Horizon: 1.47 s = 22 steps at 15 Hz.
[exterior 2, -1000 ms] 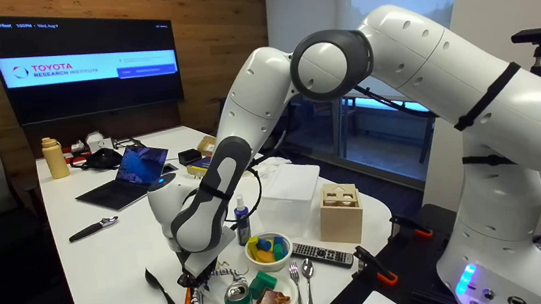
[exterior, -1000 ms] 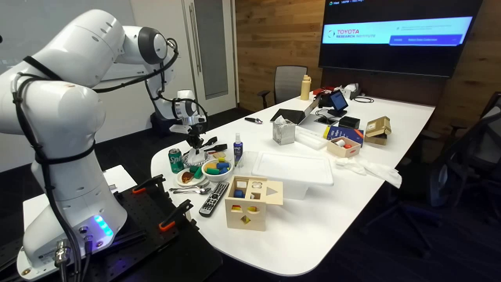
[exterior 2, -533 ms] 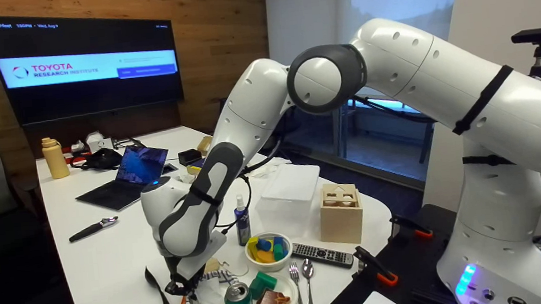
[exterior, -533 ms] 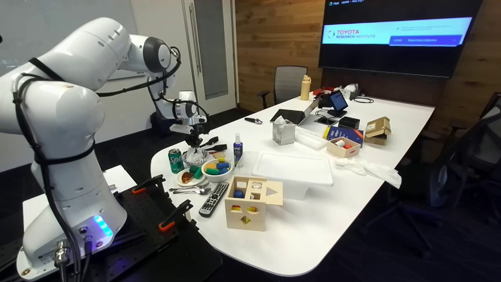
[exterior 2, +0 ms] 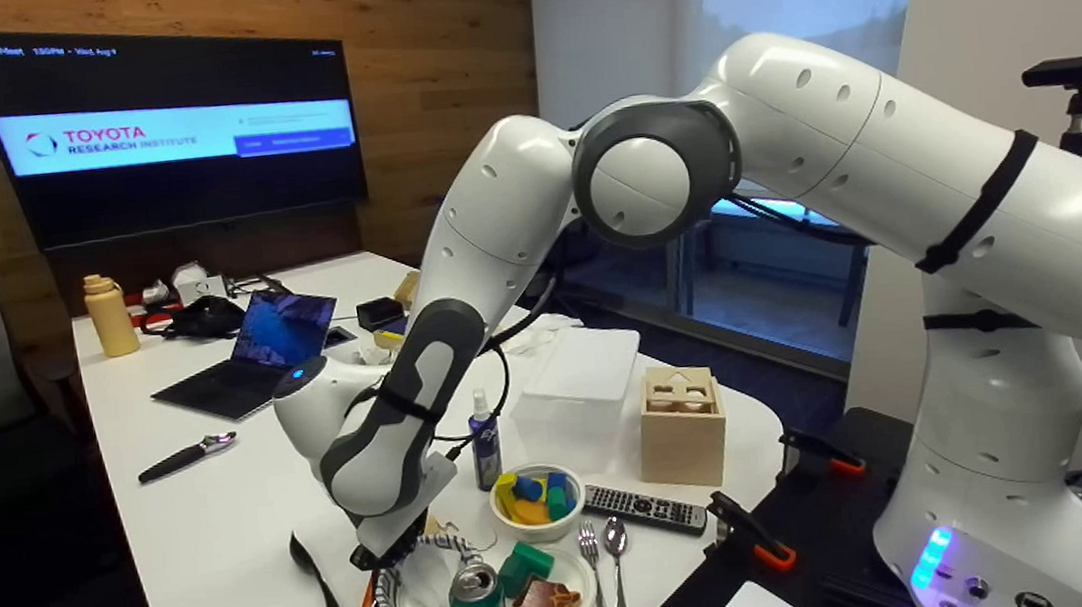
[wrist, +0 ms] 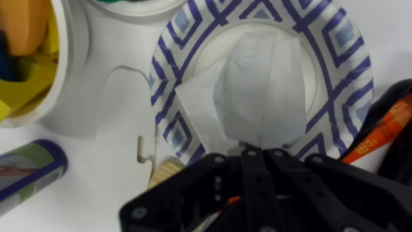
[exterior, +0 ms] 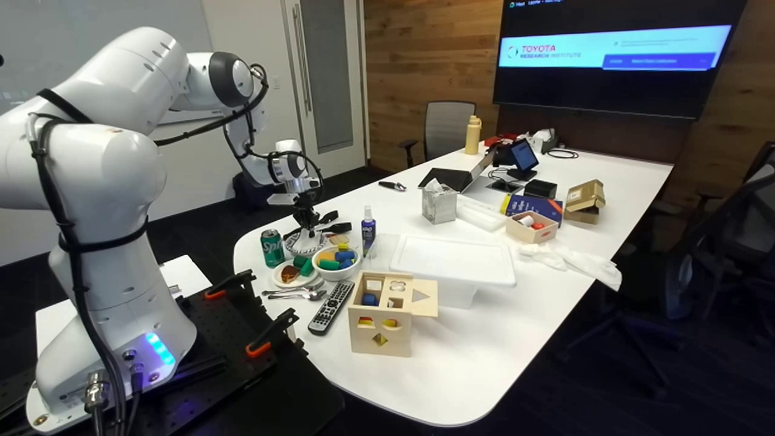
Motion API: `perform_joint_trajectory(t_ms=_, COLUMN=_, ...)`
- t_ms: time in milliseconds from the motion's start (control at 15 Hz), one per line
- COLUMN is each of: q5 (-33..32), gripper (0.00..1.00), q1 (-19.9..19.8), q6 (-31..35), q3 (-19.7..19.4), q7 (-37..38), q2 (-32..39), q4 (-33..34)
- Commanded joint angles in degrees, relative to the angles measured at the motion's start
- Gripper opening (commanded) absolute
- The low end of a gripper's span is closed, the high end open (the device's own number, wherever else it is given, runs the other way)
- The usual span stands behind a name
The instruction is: Use the napkin to wipe the plate
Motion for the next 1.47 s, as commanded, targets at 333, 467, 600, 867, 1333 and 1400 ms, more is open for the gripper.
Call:
perform_joint_trajectory(t_ms=333, q5=-0.4, gripper=0.00, q1=-0.8, q6=-12.1, q3=-1.4, q7=2.1, q2=1.9, q4=2.7)
perform_joint_trajectory(t_ms=467, q5=-0.3, gripper=0.00, q1=-1.4, q6=-14.8, q3=-0.6, q7=1.3, q2=2.0, q4=3.4)
perform_joint_trajectory(t_ms=600, q5=0.0, gripper=0.00, q1=-2.7, q6=-15.3, q3=1.1, q7=-1.1, q2=2.3, q4=4.2)
perform_joint_trajectory(t_ms=867, q5=1.0, gripper=0.00, q1=-6.0, q6=-13.1, q3=5.8, q7=-9.3, q2=3.9, q4=6.5)
perform_joint_trajectory(t_ms=1333, q5=2.4, gripper=0.00, q1=-10.3, q6=-9.6, q3=11.7, q7=-18.3, q2=7.2, q4=10.1)
perform_joint_trajectory(t_ms=1400, q5=2.8, gripper=0.00, q1=-10.8, q6=-8.9, q3=12.4, q7=-19.2, q2=7.6, q4=10.4)
